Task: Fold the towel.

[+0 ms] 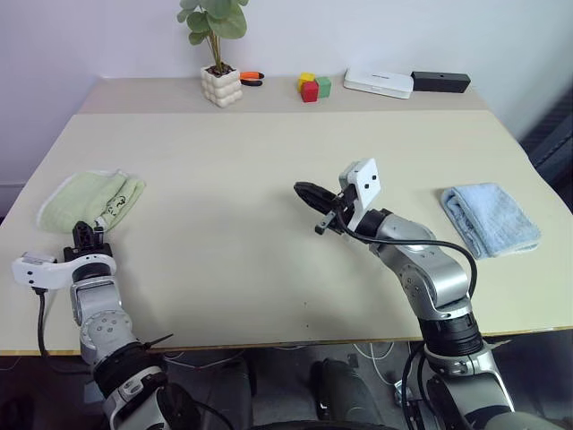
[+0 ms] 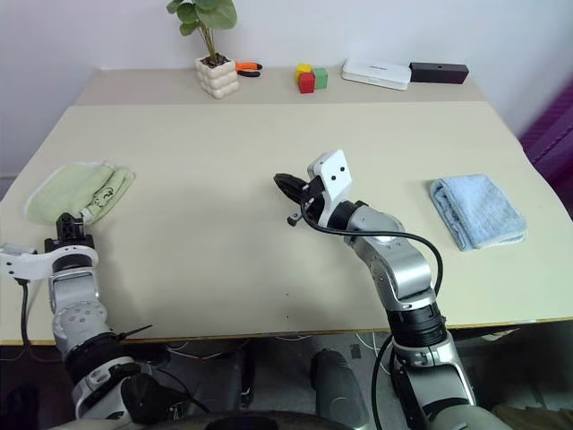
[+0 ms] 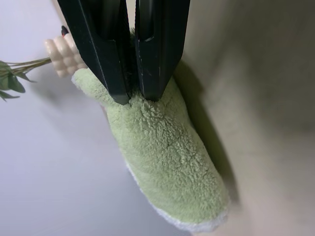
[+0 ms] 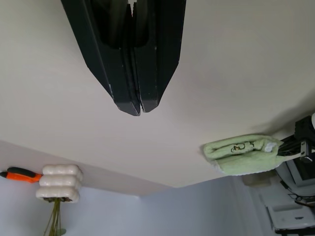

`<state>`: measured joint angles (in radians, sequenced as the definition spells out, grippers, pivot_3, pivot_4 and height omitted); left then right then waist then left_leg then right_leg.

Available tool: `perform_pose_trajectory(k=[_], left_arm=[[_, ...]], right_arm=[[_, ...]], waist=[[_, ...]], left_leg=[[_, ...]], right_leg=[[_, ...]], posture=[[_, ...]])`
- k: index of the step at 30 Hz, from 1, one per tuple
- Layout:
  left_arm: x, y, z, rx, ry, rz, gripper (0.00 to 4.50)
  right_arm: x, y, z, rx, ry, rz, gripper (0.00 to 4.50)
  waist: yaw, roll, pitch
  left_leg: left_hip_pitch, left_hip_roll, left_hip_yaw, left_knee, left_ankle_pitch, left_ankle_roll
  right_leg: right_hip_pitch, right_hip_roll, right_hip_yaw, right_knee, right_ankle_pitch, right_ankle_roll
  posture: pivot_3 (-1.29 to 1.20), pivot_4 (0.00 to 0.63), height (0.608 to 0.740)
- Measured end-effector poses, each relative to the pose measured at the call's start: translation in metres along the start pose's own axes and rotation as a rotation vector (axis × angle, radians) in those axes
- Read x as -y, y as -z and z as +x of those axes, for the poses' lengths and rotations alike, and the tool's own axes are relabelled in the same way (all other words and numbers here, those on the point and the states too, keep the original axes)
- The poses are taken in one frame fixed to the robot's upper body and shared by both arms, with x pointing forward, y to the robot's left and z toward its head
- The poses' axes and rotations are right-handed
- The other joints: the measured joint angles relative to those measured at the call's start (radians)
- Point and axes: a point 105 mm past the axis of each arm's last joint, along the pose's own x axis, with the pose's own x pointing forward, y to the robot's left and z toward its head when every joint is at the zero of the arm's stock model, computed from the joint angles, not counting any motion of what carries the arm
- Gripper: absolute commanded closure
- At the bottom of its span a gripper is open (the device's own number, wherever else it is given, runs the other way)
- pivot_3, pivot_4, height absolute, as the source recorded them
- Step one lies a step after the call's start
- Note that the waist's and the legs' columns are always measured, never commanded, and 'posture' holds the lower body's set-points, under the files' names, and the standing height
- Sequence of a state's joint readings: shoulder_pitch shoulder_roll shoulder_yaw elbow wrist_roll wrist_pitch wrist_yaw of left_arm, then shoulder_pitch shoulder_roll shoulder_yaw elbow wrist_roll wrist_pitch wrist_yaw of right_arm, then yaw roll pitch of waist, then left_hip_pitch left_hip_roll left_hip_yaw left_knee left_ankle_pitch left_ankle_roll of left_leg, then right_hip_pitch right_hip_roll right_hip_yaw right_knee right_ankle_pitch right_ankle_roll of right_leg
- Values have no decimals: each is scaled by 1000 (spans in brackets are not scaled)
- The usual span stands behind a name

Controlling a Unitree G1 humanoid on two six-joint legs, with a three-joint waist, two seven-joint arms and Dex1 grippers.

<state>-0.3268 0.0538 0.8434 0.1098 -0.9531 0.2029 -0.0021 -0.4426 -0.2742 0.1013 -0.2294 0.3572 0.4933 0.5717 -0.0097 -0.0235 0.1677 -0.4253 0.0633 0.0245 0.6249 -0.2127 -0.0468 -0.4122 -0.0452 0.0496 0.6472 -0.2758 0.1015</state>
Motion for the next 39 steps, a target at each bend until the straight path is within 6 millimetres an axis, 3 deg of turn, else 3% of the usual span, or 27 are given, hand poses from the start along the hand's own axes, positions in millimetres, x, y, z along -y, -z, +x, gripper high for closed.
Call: perform_pose_trajectory(k=[7,15,18,21,25,29,36,39], left_arm=[[13,28,-11,-126,32,-23,4484],[19,39,-16,-187,50,-22,4484],[18,42,-20,-209,51,-49,3473],[15,50,-25,-244,46,-70,2023],[28,50,-25,-255,95,-88,27],[35,61,-36,-360,113,-153,27],[64,112,-64,-684,251,-166,27],[65,115,-64,-718,268,-173,27]], right_arm=[[-1,0,1,4,0,3,4500],[-1,0,1,5,3,5,4500],[-1,0,1,5,3,5,4500],[-1,0,1,5,2,4,4500],[-1,-1,2,9,2,2,4500],[-2,-1,2,12,0,3,4500],[-1,2,3,8,0,16,4500],[-1,2,3,9,1,15,4500]], waist=[[19,0,0],[24,1,0],[23,1,0],[22,1,0],[22,1,0],[24,1,-1],[23,1,-1],[21,2,-1]], left_leg=[[0,-1,0,4,0,0],[0,-1,-1,5,0,0],[0,-1,-1,5,0,0],[0,-1,-1,5,0,0],[0,-1,-1,5,0,0],[0,-2,-1,5,0,0],[0,-4,-3,6,0,0],[0,-3,-3,3,0,0]], right_leg=[[3,-1,0,-1,-2,-3],[4,-2,0,-2,-2,-4],[4,-2,0,-2,-2,-4],[3,-2,0,-2,-2,-4],[3,-1,0,-2,-2,-4],[4,-2,0,-3,-2,-4],[8,-2,0,-9,-2,-5],[7,-2,0,-10,-2,-5]], posture=[[0,150,740],[0,150,740],[0,150,740],[0,150,740],[0,150,740],[0,150,740],[0,150,740],[0,150,740]])
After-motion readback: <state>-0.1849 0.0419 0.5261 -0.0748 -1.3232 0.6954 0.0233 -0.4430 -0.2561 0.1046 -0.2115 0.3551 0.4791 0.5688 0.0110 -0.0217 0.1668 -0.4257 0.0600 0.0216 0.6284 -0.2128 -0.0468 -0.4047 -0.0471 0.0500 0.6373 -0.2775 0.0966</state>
